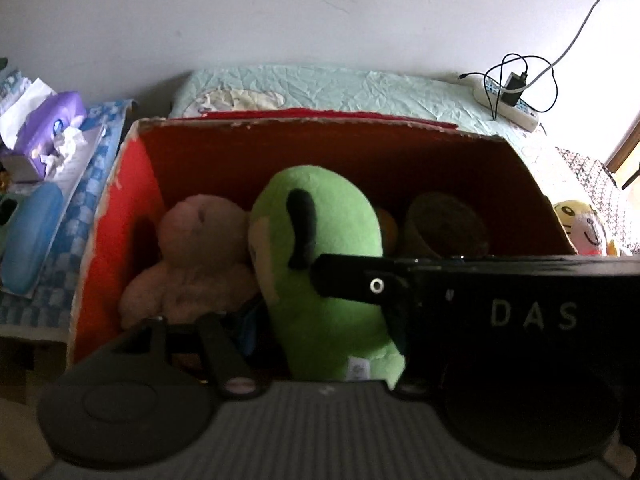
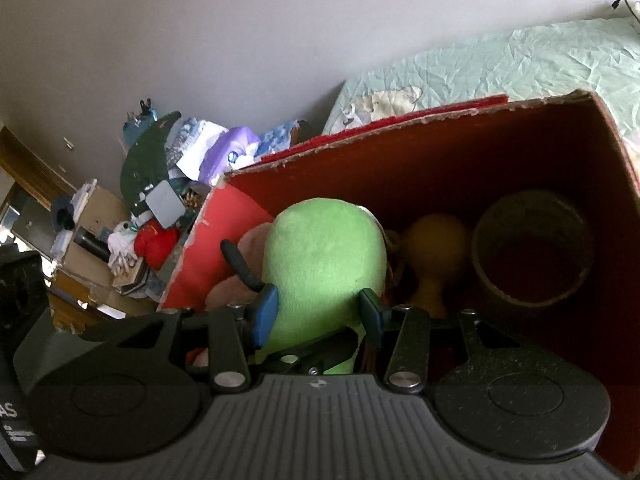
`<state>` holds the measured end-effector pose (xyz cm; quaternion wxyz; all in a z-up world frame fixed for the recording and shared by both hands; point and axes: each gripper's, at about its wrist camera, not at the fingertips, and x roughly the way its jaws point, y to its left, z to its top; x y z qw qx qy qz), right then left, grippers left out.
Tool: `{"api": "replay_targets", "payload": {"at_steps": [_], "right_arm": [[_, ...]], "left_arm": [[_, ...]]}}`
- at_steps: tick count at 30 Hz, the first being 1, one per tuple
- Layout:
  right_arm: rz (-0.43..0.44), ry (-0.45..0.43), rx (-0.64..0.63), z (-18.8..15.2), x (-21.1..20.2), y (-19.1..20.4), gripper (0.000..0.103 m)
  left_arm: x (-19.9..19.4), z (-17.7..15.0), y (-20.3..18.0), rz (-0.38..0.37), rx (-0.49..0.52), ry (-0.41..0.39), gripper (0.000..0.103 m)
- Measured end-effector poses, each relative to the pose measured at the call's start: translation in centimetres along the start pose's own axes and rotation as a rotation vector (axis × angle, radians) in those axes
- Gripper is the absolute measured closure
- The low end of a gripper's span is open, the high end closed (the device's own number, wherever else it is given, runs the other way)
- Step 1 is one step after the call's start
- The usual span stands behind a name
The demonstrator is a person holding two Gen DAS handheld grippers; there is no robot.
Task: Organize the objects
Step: 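Carry the green plush with both grippers into the red box, then open both grippers to release the green plush and withdraw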
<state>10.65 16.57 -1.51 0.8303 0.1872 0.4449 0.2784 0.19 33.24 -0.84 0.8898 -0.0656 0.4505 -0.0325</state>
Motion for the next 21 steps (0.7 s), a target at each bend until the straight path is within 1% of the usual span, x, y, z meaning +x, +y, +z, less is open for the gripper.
{"api": "replay_targets", "payload": {"at_steps": [4,8,9,12,17,21], "right_arm": [[-0.019,0.014,-0.070,0.1,1.0,1.0,0.055],[0.000,0.026,-0.044,0.5,1.1,0.3,0.054],[0.003,0.024,-0.041,0.5,0.9,0.3,0.052],[0.020,0.018,-0.020,0.5,0.3,0.1,0.050],[0.012,-0.005,-0.018,0.4,-0.8,0.2,0.046],[0.017,-0.021,0.007,0.3,-1.4,-0.1,0.046]], "left_arm": [[0.0,-0.1,0.7,0.008,-0.005,-0.001,0.036],[0.1,0.0,1.6,0.000,-0.032,0.001,0.036],[0.1,0.0,1.7,-0.003,-0.038,0.002,0.036],[0.0,0.1,1.4,0.002,-0.027,0.003,0.036],[-0.5,0.2,1.3,-0.004,-0.043,0.000,0.033],[-1.2,0.0,0.8,0.016,-0.034,-0.014,0.028]]}}
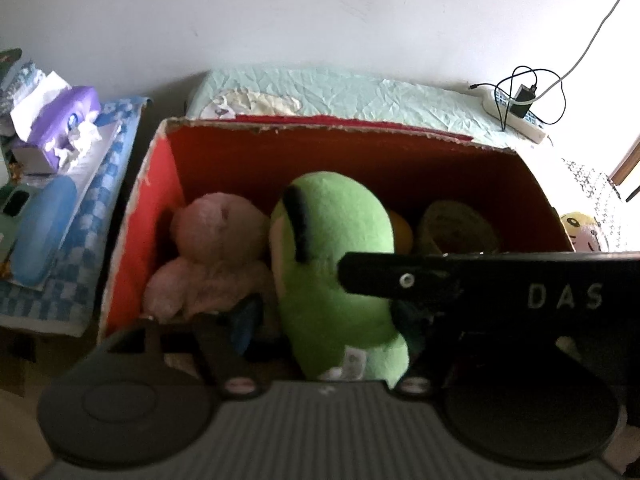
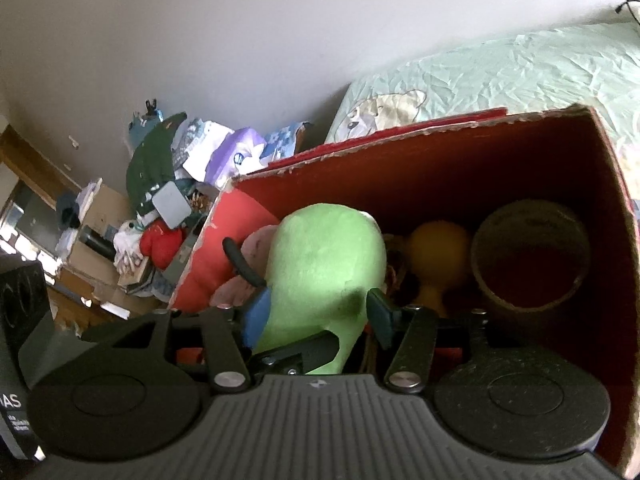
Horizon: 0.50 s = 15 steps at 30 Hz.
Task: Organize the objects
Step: 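Open both grippers to release the green plush and withdraw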
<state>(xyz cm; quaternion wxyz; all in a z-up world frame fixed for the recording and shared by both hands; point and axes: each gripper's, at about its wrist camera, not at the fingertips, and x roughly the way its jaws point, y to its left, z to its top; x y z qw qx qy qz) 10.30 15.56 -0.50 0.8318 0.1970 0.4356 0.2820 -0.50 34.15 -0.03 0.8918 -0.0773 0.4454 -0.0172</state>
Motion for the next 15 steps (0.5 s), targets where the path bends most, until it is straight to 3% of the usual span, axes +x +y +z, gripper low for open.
{"api": "replay_targets", "payload": {"at_steps": [7,11,15], "right_arm": [[-0.010,-0.013,0.004,-0.5,-0.8,0.1,0.046],[-0.015,-0.029,0.005,-0.9,-1.6,0.2,0.046],[-0.023,-0.046,0.008,-1.3,-2.4,0.2,0.046]], "left_arm": [[-1.1,0.0,-0.6,0.019,0.011,-0.019,0.022],[-2.0,-0.1,-1.2,0.035,0.022,-0.039,0.010],[-2.6,-0.3,-1.7,0.050,0.024,-0.040,0.010]]}}
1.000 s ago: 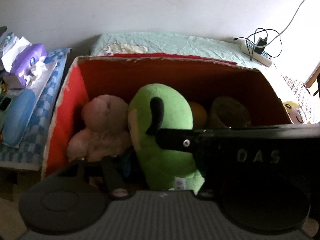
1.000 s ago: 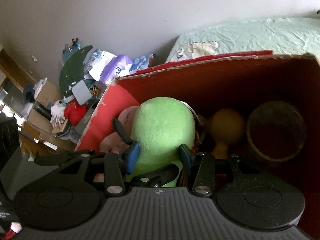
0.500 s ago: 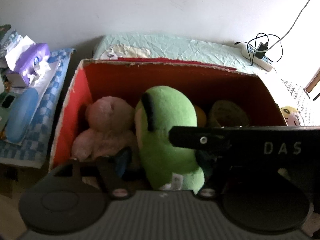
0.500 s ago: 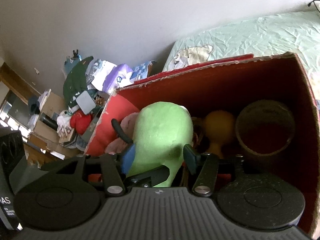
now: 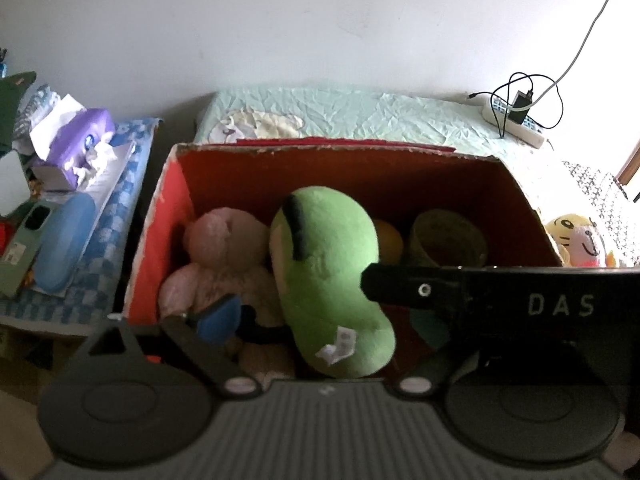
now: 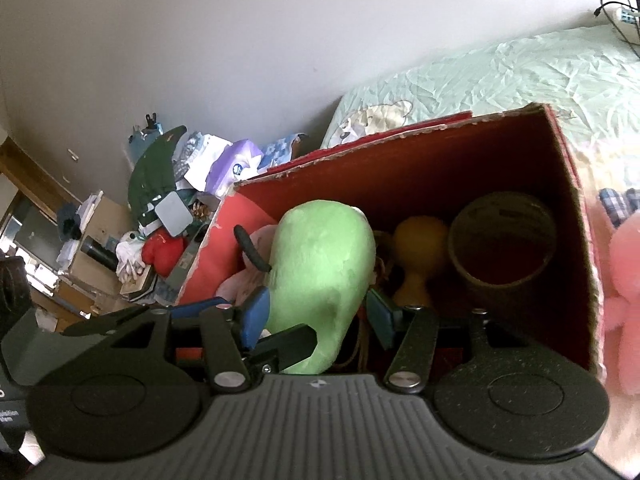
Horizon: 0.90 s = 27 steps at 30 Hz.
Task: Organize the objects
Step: 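Open both grippers to release the green plush and withdraw, then move both grippers to the white bunny with blue bow on the bed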
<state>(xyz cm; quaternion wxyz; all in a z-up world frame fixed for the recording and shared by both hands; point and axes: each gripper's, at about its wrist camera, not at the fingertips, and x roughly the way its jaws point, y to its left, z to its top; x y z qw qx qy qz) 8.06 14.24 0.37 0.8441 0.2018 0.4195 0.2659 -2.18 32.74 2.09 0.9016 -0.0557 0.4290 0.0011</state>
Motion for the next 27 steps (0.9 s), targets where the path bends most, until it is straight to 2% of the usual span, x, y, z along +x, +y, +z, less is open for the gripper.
{"api": "replay_targets", "payload": {"at_steps": [4,6,7,9,11,12,14,15,16,17,19,20,22,24,27], "right_arm": [[-0.005,-0.034,-0.007,-0.3,-1.6,0.0,0.052],[-0.010,-0.047,-0.015,-0.5,-2.5,-0.1,0.065],[-0.010,-0.052,-0.018,-0.5,-2.8,-0.2,0.069],[-0.014,-0.055,-0.022,-0.7,-3.6,-0.4,0.084],[-0.009,-0.060,-0.020,-1.0,-4.4,-0.7,0.097],[-0.006,-0.063,-0.020,-1.1,-4.7,-0.9,0.100],[-0.002,-0.070,-0.023,-1.4,-5.6,-1.3,0.102],[0.000,-0.074,-0.025,-1.6,-6.0,-1.5,0.102],[0.002,-0.080,-0.027,-1.7,-6.5,-1.8,0.102],[0.005,-0.086,-0.025,-1.9,-7.1,-2.2,0.102],[0.038,-0.100,-0.020,-2.1,-8.4,-2.9,0.101],[0.041,-0.111,-0.017,-2.2,-9.1,-3.3,0.096],[0.031,-0.122,-0.028,-2.4,-10.5,-4.1,0.094],[0.031,-0.135,-0.022,-2.6,-12.2,-5.2,0.085],[0.031,-0.159,0.005,-3.0,-14.8,-7.3,0.080]], "left_arm": [[-0.7,-0.1,-0.8,0.027,0.003,0.005,0.009],[-1.2,-0.2,-1.4,0.051,0.012,-0.003,0.011],[-1.5,-0.2,-1.8,0.062,0.018,-0.007,0.014],[-2.1,-0.2,-2.6,0.073,0.027,-0.014,0.021],[-2.6,-0.2,-3.2,0.079,0.031,-0.009,0.032],[-2.7,-0.1,-3.6,0.083,0.034,-0.002,0.037],[-3.1,-0.2,-4.5,0.091,0.042,0.004,0.058],[-3.2,-0.2,-4.8,0.092,0.042,0.007,0.061],[-3.4,-0.3,-5.3,0.092,0.042,0.010,0.069],[-3.6,-0.3,-5.7,0.092,0.044,0.011,0.081],[-4.0,-0.3,-6.9,0.102,0.046,0.010,0.091],[-4.2,-0.3,-7.4,0.103,0.046,0.007,0.092],[-4.6,-0.5,-8.7,0.090,0.053,-0.001,0.090],[-5.0,-0.7,-10.1,0.099,0.062,-0.016,0.085],[-5.5,-0.8,-12.7,0.087,0.079,-0.027,0.070]]}}
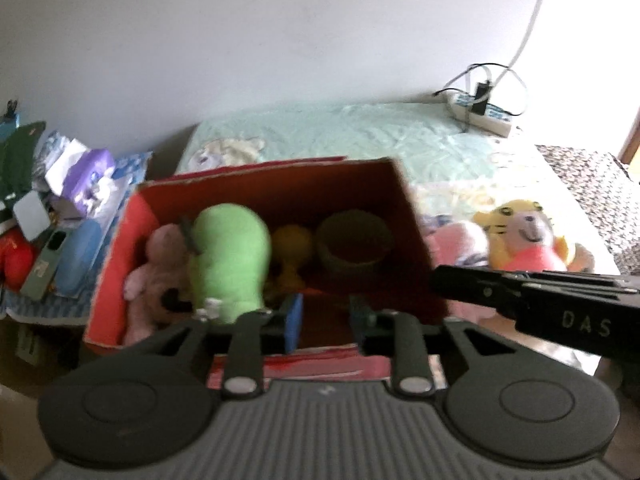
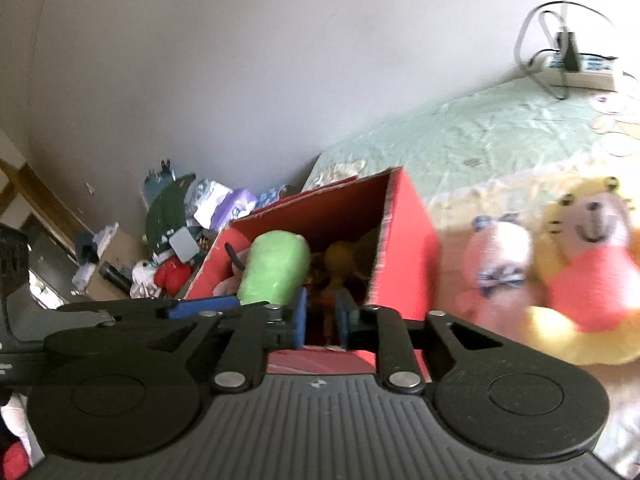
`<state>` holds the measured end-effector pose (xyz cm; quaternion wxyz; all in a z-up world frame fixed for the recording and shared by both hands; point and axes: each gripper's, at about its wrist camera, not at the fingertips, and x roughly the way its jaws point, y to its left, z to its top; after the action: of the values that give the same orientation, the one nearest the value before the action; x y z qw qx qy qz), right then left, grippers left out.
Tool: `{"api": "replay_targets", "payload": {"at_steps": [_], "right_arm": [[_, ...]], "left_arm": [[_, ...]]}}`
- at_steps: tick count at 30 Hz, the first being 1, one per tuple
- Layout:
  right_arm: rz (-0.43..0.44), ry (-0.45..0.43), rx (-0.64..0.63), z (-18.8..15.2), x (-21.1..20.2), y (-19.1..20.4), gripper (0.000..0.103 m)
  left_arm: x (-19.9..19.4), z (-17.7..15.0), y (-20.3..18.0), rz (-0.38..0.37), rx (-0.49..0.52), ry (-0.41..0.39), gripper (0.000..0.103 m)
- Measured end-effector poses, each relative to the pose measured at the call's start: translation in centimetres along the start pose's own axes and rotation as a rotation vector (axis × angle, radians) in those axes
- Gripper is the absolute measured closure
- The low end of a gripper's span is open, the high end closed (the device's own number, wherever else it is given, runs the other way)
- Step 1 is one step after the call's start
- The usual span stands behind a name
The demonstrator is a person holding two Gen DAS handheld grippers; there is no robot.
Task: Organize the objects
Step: 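Move both grippers to the white bunny with blue bow on the bed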
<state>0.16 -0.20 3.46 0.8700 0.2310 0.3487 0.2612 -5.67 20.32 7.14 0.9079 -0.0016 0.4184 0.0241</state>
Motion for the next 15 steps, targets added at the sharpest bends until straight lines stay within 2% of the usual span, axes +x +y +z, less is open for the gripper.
{"api": "replay_targets", "payload": {"at_steps": [2,4,8,15], "right_arm": [[-0.025,-0.026,0.004,0.0,-1.8,-1.3,0.078],[-0.047,-0.043,0.012,0.0,-3.4,-2.6,0.072],[-0.077,-0.072,0.053,0.0,-6.2,-5.6,0.059],[-0.137,-0.098,0.066,-0.5,-9.8,-9.8,0.048]], "left_arm": [[-0.4,0.1,-1.9,-0.013,0.015,-0.009,0.049],[-1.0,0.1,-4.3,-0.015,0.044,-0.031,0.035],[-0.9,0.4,-8.5,-0.026,0.084,-0.029,0.030],[0.5,0.3,-14.8,-0.066,0.128,0.024,0.019]]}}
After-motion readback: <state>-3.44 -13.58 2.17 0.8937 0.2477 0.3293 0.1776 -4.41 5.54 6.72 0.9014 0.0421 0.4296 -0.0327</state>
